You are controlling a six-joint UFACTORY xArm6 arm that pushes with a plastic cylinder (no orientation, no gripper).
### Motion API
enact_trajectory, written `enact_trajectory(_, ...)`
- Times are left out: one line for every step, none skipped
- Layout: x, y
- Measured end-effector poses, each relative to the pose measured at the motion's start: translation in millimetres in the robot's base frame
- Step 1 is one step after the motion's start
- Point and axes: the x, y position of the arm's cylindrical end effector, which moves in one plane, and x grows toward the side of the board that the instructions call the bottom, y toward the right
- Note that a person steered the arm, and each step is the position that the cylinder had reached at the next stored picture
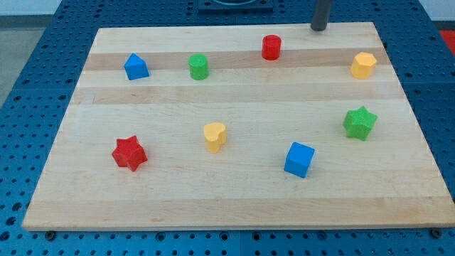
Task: Move the arm towards the red circle
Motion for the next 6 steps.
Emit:
enact_trajectory(62.6, -3.7)
enact_trajectory(74.0, -9.2)
enact_trajectory(4.5, -38.4)
enact_trajectory(-7.4, -41.2)
enact_trajectory(39.3, -30.3)
enact_trajectory(79.7, -28.9)
